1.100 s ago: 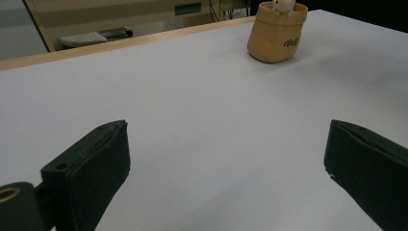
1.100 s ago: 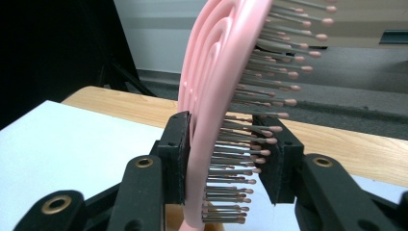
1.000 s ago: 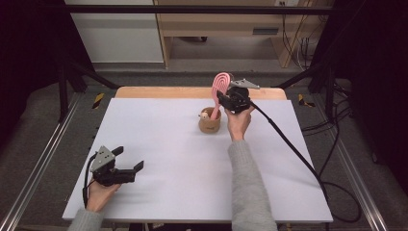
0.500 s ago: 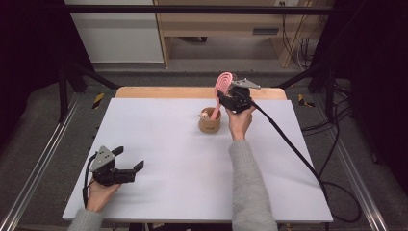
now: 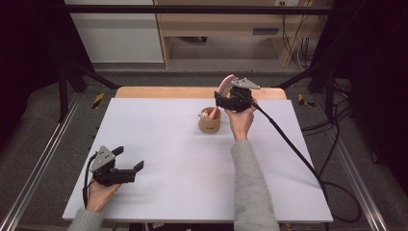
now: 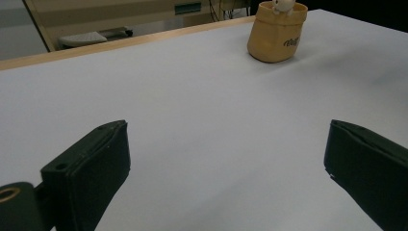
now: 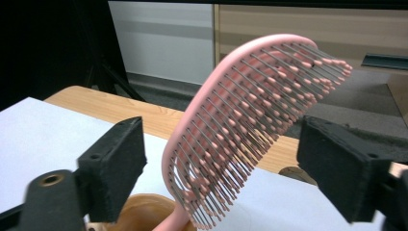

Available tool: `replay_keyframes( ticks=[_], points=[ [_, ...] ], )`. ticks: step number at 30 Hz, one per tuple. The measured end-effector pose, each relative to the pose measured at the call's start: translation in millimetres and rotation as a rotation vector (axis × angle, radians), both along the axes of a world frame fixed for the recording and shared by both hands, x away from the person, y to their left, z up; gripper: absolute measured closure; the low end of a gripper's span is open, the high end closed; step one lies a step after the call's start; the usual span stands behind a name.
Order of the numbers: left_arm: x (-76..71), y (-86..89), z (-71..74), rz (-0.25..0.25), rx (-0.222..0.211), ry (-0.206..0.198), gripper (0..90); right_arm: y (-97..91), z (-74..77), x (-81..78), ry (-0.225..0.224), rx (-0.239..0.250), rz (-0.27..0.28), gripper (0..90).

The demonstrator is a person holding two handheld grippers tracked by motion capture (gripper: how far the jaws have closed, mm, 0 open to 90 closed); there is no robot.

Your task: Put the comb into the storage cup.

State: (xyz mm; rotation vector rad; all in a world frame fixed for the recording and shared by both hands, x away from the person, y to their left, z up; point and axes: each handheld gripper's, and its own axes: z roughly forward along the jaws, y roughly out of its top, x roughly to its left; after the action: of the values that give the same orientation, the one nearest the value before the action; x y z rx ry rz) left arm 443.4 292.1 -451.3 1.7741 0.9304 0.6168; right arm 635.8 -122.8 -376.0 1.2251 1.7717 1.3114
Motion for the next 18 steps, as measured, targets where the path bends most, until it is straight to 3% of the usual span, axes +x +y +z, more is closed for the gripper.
replay_keyframes(
  ticks=[10, 18],
  points=[
    [0.1, 0.0, -0.1, 0.001, -0.002, 0.005, 2.2, 0.0, 4.0, -9.4, -0.011, -0.022, 0.037, 2.1],
    [0.2, 0.5, 0.3, 0.006, -0.013, 0.009, 2.2, -5.4, 10.1, -24.9, -0.035, 0.017, 0.075, 0.1]
  ],
)
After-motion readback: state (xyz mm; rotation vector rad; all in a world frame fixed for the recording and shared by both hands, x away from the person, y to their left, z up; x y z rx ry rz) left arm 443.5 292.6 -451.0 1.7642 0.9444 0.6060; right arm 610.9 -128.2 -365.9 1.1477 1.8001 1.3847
